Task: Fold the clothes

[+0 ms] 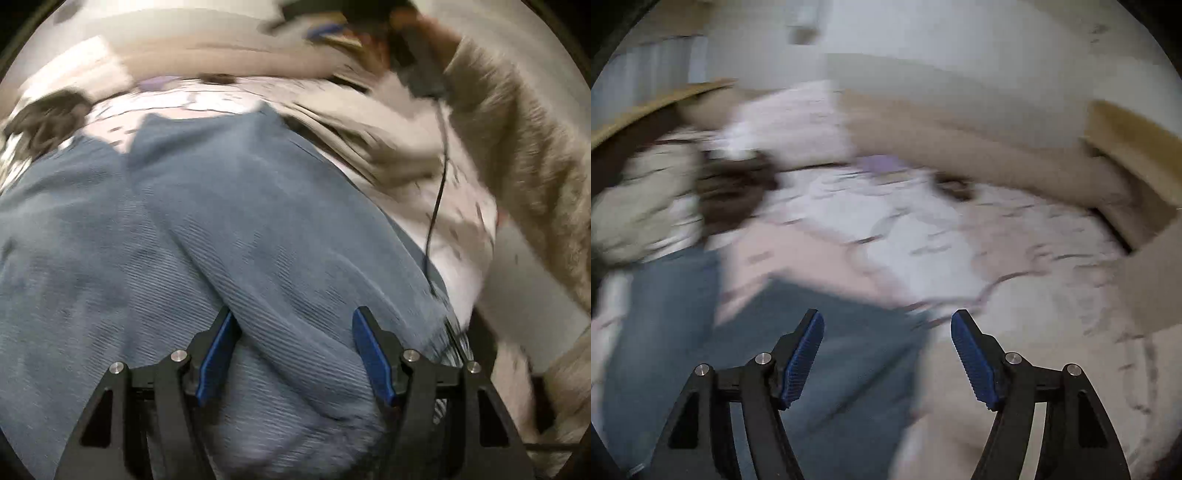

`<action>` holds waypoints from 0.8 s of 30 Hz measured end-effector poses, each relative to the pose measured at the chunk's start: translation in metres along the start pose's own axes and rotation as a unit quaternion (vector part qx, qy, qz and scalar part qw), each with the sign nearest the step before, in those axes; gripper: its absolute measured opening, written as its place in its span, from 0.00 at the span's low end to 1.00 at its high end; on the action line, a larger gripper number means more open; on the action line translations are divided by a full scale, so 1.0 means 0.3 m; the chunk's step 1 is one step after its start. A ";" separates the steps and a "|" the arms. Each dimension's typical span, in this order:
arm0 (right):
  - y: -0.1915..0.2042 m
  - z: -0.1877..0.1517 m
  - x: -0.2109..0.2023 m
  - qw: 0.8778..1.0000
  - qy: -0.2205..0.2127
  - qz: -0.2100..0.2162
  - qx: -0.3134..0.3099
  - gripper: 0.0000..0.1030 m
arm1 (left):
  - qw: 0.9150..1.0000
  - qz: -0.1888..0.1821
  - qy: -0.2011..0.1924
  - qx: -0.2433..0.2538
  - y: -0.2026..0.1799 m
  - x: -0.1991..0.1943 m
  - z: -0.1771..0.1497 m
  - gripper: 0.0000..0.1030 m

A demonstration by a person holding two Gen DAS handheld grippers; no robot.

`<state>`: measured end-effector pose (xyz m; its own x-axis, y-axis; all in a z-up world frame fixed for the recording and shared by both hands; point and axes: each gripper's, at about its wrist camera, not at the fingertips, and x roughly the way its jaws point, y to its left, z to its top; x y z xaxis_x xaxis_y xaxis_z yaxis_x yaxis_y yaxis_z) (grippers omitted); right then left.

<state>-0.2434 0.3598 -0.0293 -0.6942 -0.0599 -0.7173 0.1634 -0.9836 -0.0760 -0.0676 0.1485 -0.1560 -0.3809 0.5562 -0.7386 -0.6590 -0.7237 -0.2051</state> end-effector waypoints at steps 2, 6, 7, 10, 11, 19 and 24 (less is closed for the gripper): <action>0.105 -0.124 -0.015 0.997 0.032 0.068 -0.021 0.57 | 1.000 0.010 -0.009 0.009 -0.029 -0.028 -0.007 0.62; 0.263 -0.382 0.062 0.986 0.112 0.103 -0.072 0.57 | 0.998 0.012 -0.037 -0.045 0.035 -0.139 0.010 0.62; 0.259 -0.438 0.080 0.985 0.122 0.094 -0.074 0.57 | 0.997 0.023 -0.045 -0.057 0.055 -0.174 0.011 0.62; 0.144 -0.582 0.090 0.990 0.119 0.060 -0.043 0.57 | 0.992 0.088 -0.044 -0.084 0.147 -0.257 -0.028 0.63; 0.109 -0.611 0.079 0.991 0.120 0.050 -0.032 0.56 | 0.988 0.112 -0.039 -0.095 0.182 -0.278 -0.047 0.63; 0.172 -0.647 -0.188 0.994 0.084 0.057 -0.027 0.56 | 0.979 0.166 0.055 -0.106 0.239 -0.261 -0.238 0.62; 0.341 -0.782 -0.234 0.987 0.078 0.074 -0.116 0.56 | 0.979 0.186 0.055 -0.066 0.182 -0.264 -0.268 0.62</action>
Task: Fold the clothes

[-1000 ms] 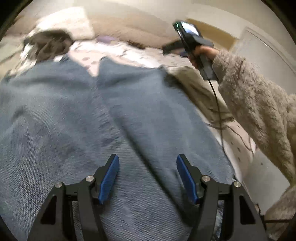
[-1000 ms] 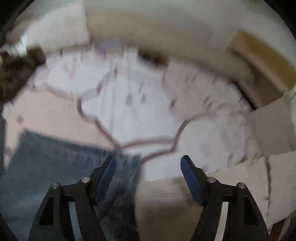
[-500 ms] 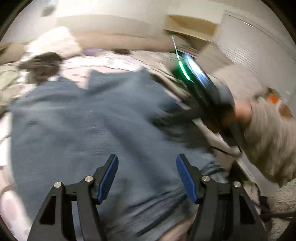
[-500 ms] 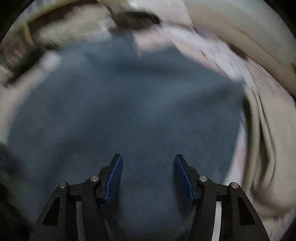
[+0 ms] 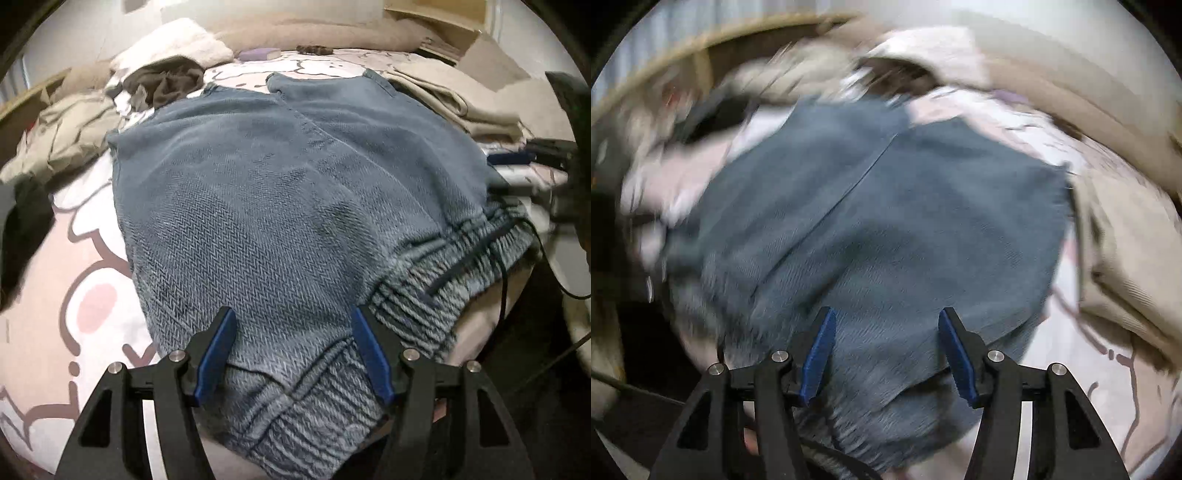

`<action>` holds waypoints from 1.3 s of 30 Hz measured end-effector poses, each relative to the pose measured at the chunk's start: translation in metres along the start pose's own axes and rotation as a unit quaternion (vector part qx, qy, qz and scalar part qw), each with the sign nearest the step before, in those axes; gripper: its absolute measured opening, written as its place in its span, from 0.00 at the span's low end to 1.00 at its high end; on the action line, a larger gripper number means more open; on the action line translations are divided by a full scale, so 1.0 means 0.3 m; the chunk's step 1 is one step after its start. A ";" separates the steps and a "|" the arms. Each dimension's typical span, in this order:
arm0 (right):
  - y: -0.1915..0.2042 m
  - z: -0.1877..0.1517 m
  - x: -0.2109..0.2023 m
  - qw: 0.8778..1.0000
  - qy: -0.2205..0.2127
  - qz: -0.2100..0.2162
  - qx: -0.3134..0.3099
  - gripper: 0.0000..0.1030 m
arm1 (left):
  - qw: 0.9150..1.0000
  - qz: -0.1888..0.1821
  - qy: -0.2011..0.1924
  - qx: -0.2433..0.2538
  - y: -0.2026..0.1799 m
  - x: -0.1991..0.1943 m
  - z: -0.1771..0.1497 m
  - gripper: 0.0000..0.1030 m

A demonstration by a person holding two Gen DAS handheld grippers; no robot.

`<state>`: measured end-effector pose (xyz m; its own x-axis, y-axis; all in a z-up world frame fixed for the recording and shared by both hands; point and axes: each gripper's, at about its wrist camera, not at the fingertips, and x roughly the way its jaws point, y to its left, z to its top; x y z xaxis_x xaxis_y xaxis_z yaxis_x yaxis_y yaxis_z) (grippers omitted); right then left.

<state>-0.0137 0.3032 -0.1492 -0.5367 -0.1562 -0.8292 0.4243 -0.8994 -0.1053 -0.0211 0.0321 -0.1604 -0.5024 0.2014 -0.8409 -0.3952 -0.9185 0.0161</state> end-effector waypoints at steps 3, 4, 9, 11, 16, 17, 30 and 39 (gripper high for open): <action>-0.036 -0.079 0.018 0.999 0.007 0.022 0.040 0.56 | 1.000 -0.011 -0.005 0.003 0.009 -0.024 -0.034 0.62; -0.077 -0.086 0.010 0.996 0.009 0.042 0.077 0.56 | 1.000 -0.013 -0.006 0.003 0.016 -0.030 -0.036 0.62; -0.108 -0.084 -0.088 0.992 -0.002 0.055 0.117 0.56 | 0.999 -0.024 -0.023 -0.023 0.057 -0.119 -0.026 0.63; -0.119 -0.098 -0.144 0.987 -0.017 0.062 0.145 0.56 | 0.999 -0.020 -0.031 -0.032 0.074 -0.158 -0.035 0.63; -0.150 -0.153 -0.239 0.984 -0.030 0.013 0.177 0.56 | 0.998 -0.013 -0.059 -0.030 0.068 -0.241 -0.045 0.63; -0.139 -0.166 -0.247 0.985 -0.026 0.003 0.169 0.56 | 0.997 -0.015 -0.071 -0.014 0.039 -0.253 -0.032 0.63; -0.037 -0.264 -0.154 0.986 0.037 -0.026 0.160 0.56 | 0.981 -0.077 -0.096 0.148 -0.401 -0.044 0.243 0.63; 0.092 -0.287 -0.141 0.995 0.061 -0.002 0.081 0.56 | 0.939 -0.116 0.016 0.323 -0.444 -0.036 0.046 0.63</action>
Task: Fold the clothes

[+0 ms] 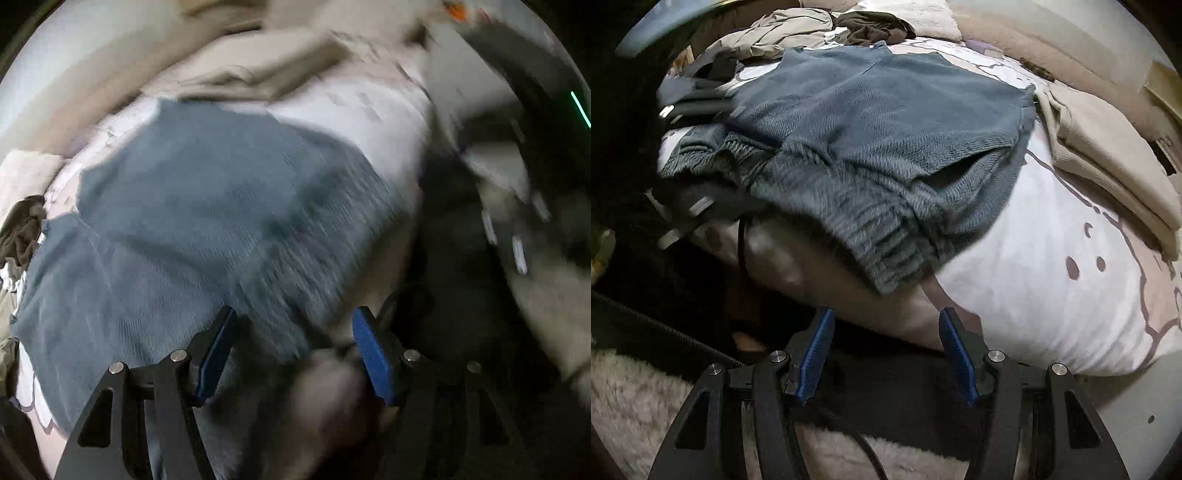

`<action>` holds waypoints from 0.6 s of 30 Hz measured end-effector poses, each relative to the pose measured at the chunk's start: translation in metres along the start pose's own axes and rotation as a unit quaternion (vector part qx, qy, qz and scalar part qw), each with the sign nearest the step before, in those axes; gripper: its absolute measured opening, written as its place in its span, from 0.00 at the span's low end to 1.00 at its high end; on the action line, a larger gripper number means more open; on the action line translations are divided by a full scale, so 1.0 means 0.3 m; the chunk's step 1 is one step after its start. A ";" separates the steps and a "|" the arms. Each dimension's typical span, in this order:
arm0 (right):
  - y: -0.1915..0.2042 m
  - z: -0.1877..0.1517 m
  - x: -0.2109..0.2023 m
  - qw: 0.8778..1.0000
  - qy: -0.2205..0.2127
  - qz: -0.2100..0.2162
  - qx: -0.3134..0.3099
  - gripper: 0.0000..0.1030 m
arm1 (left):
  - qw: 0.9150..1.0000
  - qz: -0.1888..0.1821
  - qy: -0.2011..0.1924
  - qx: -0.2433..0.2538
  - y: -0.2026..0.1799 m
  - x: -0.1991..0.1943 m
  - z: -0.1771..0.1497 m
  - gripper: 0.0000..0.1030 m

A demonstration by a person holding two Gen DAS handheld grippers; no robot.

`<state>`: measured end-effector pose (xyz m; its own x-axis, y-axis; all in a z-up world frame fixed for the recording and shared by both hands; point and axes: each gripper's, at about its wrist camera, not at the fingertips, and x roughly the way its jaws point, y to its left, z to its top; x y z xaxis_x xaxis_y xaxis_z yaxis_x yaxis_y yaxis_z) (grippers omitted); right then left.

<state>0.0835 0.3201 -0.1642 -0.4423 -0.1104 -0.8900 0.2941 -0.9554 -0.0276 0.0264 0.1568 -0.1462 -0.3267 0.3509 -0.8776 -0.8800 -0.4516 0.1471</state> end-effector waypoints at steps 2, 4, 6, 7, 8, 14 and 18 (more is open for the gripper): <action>-0.037 -0.003 -0.012 1.000 -0.007 0.007 0.024 0.56 | 1.000 0.006 0.011 0.021 -0.016 -0.036 -0.054 0.63; -0.076 0.002 -0.018 0.999 -0.015 0.011 0.050 0.56 | 1.000 -0.001 0.004 -0.001 0.003 -0.075 -0.060 0.63; -0.091 0.008 -0.024 0.998 -0.024 0.010 0.057 0.56 | 0.999 0.005 -0.038 -0.033 0.031 -0.126 -0.041 0.63; -0.086 0.014 -0.027 0.998 -0.029 0.007 0.052 0.56 | 0.997 0.008 -0.062 -0.046 0.043 -0.148 -0.030 0.63; -0.075 0.022 -0.031 0.998 -0.032 0.004 0.044 0.56 | 0.995 0.009 -0.085 -0.057 0.050 -0.164 -0.018 0.63; -0.064 0.036 -0.020 0.996 -0.024 0.044 0.071 0.56 | 0.977 -0.010 -0.170 -0.128 0.074 -0.134 0.109 0.63; -0.187 0.008 0.011 0.951 -0.028 0.201 0.232 0.56 | 0.973 -0.020 -0.148 -0.175 0.103 -0.018 0.190 0.63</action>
<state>0.0636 0.3726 -0.1644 -0.4223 -0.4938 -0.7601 0.0491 -0.8498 0.5248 -0.0188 0.1876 -0.1109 -0.4257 0.5713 -0.7017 -0.7395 -0.6666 -0.0940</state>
